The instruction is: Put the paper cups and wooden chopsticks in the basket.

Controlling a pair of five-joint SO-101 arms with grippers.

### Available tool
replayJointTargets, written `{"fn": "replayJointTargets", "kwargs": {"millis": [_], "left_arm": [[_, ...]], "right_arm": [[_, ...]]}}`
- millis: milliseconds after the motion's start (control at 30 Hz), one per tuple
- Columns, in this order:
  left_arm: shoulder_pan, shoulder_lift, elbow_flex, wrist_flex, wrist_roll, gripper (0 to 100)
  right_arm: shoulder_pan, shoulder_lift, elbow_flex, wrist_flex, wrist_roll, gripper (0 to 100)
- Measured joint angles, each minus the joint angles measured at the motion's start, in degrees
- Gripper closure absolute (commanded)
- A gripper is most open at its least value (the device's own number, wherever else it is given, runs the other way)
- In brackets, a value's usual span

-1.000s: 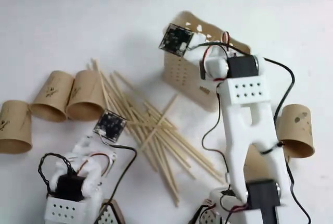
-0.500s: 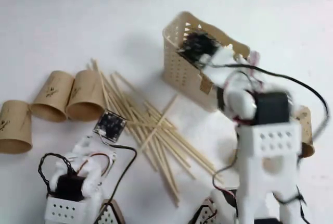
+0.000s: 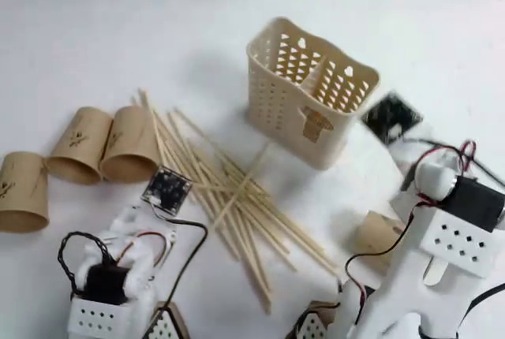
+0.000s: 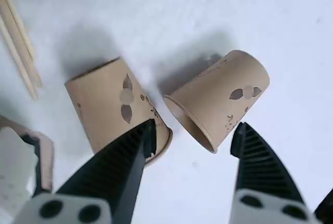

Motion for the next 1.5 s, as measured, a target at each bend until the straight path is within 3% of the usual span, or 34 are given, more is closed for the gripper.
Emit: {"fn": "replayJointTargets", "kwargs": {"millis": [200, 400, 533, 700, 933, 1067, 1500], "left_arm": [[0.0, 0.0, 0.0, 0.0, 0.0, 98], [0.0, 0.0, 0.0, 0.0, 0.0, 98], [0.0, 0.0, 0.0, 0.0, 0.0, 98], [0.0, 0.0, 0.0, 0.0, 0.0, 98], [0.0, 0.0, 0.0, 0.0, 0.0, 98], [0.0, 0.0, 0.0, 0.0, 0.0, 98], [-0.53, 0.0, 0.0, -1.49, -0.09, 98]], "right_arm": [[9.85, 0.0, 10.9, -13.01, 18.64, 75.5], [16.0, 0.0, 20.22, -25.23, 27.96, 75.7], [17.14, 0.0, 27.16, -34.73, 30.33, 75.8], [17.14, 0.0, 36.04, -49.49, 30.42, 77.6], [17.05, 0.0, 45.63, -67.87, 30.42, 98.5], [16.97, 0.0, 45.89, -72.79, 29.98, 98.0], [16.97, 0.09, 39.03, -77.01, 7.56, 97.8]]}}
